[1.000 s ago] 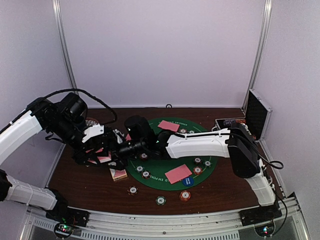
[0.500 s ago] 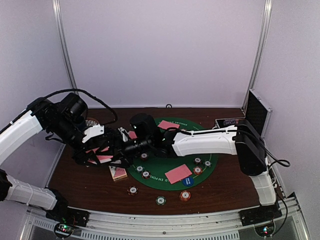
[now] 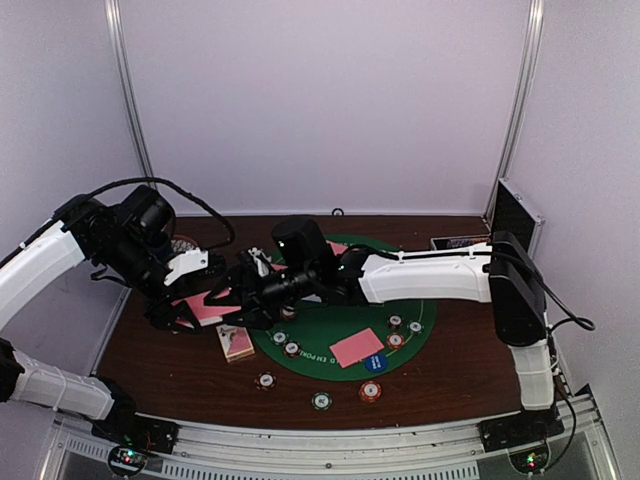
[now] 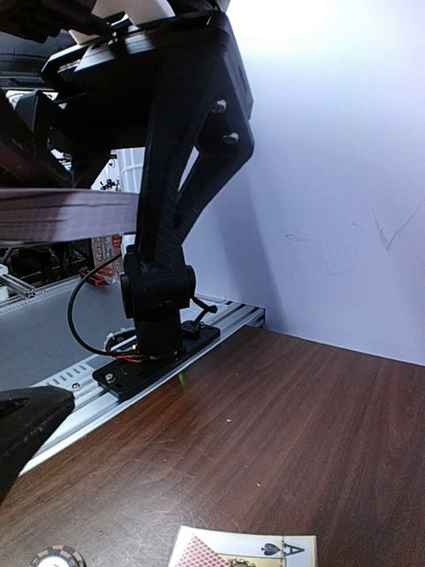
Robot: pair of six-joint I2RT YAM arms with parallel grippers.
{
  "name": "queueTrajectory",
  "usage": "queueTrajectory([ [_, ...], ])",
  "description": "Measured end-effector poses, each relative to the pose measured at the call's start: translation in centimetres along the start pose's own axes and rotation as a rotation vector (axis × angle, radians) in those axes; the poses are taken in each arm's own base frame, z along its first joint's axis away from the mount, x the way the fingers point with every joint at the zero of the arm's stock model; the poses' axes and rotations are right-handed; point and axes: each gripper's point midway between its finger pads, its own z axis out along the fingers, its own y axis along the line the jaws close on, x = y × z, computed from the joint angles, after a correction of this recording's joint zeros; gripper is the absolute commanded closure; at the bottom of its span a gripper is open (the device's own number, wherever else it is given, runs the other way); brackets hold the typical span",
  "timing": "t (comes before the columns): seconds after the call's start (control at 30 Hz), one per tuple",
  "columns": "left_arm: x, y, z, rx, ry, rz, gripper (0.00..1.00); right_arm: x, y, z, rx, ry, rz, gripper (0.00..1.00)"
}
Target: Distribute texas hold em gaming equipment
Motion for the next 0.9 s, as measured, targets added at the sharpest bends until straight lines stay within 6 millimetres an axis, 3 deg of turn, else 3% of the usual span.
queueTrajectory([
  [0.2, 0.0, 0.0, 0.0, 0.0, -0.001, 0.0, 1.0, 0.0, 0.1, -0.4, 0.007, 0.002, 0.005, 0.19],
  [0.37, 0.0, 0.0, 0.0, 0.0, -0.001, 0.0, 1.0, -0.2, 1.1, -1.1, -0.009, 0.002, -0.002, 0.23],
  [0.5, 0.0, 0.0, -0.1, -0.002, -0.003, 0.001, 1.0, -0.5, 2.6, -2.2, -0.029, -0.007, -0.014, 0.34],
  [0.67, 0.0, 0.0, -0.1, -0.002, -0.003, 0.002, 1.0, -0.6, 4.1, -3.2, -0.053, -0.014, -0.027, 0.55],
  [0.73, 0.0, 0.0, -0.1, -0.002, -0.003, 0.002, 1.0, -0.5, 4.2, -3.2, -0.056, -0.007, -0.023, 0.64],
  [0.9, 0.0, 0.0, -0.1, -0.003, -0.002, 0.002, 1.0, 0.0, 3.7, -3.2, -0.046, 0.015, -0.001, 0.76],
])
